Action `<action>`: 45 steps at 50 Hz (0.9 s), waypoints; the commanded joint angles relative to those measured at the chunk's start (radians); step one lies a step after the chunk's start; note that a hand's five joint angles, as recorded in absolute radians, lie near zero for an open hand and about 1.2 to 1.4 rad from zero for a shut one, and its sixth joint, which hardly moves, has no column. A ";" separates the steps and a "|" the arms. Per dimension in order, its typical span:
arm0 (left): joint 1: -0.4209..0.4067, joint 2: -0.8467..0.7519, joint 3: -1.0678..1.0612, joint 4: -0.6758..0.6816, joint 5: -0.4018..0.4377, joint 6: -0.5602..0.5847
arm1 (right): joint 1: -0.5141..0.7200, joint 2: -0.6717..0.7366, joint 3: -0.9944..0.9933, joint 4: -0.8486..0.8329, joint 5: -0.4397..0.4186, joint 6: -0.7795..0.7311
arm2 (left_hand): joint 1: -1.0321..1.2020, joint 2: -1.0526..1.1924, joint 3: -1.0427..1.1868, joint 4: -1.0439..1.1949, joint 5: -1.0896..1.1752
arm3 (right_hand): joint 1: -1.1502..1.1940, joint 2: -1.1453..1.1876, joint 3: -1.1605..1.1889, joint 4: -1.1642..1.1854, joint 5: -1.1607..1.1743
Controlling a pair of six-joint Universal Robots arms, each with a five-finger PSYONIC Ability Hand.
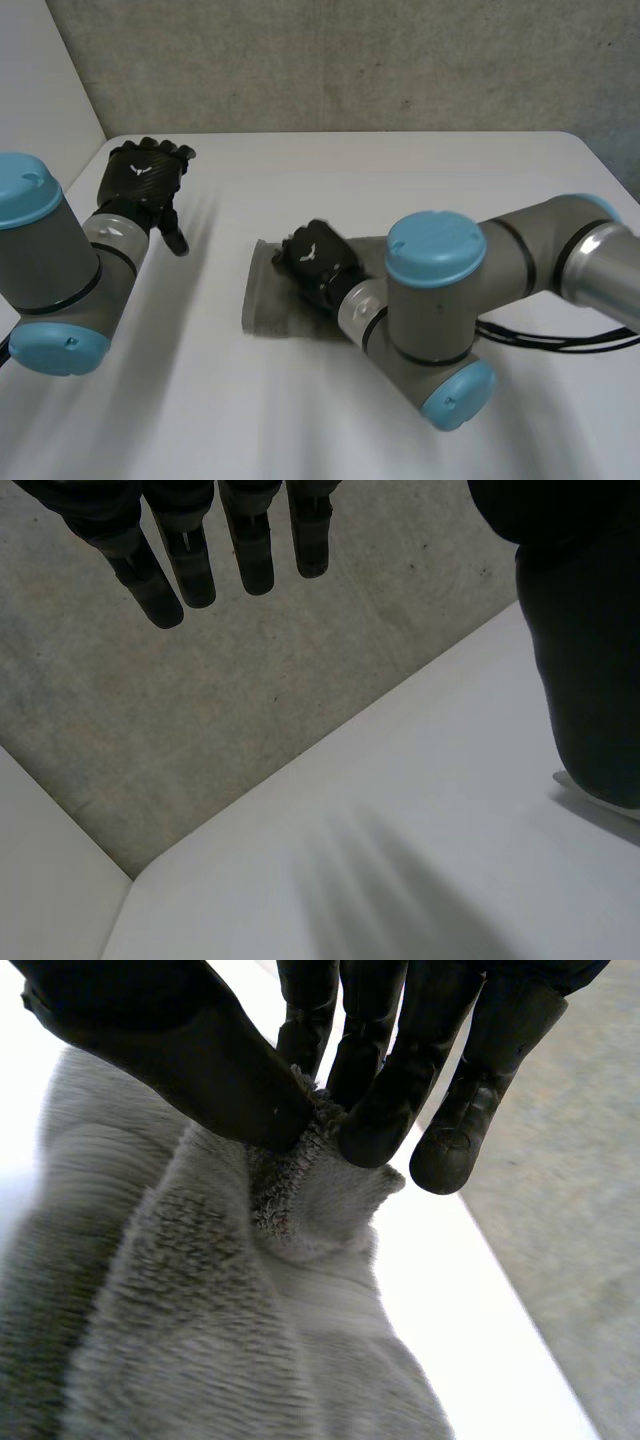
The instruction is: Fold the towel.
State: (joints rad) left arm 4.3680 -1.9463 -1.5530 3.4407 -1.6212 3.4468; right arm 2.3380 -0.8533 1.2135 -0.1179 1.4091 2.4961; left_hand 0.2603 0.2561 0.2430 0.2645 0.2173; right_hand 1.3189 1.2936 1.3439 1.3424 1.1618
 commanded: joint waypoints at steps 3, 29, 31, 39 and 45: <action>-0.021 -0.013 0.019 0.003 0.001 0.002 | -0.012 -0.021 0.072 -0.006 -0.169 0.009 | -0.082 -0.078 -0.065 -0.086 -0.214 | -0.548 -0.523 -0.573 -0.571 -0.565; -0.280 -0.152 0.120 0.008 -0.002 0.006 | -0.434 -0.392 0.528 -0.005 -0.125 0.193 | -0.082 -0.078 -0.065 -0.086 -0.214 | -1.144 -1.119 -1.169 -1.168 -1.162; -0.294 -0.175 0.131 0.008 -0.002 0.009 | -0.447 -0.388 0.549 -0.009 -0.110 0.193 | -0.082 -0.078 -0.065 -0.086 -0.214 | -1.144 -1.119 -1.169 -1.168 -1.162; -0.311 -0.267 0.174 0.003 -0.012 0.014 | -0.465 -0.323 0.583 -0.077 -0.048 0.190 | -0.079 -0.075 -0.062 -0.083 -0.211 | -0.776 -0.751 -0.801 -0.799 -0.793; -0.308 -0.255 0.159 0.000 -0.012 0.008 | -0.454 -0.233 0.540 -0.088 0.033 0.181 | -0.079 -0.075 -0.062 -0.083 -0.211 | -0.523 -0.498 -0.548 -0.547 -0.541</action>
State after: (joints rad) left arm 4.0551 -2.2116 -1.3826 3.4440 -1.6335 3.4600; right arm 1.8728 -1.1592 1.7920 -0.1950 1.3791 2.6846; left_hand 0.2589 0.2560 0.2430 0.2645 0.2173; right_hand 0.6546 0.6538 0.6544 0.6539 0.4830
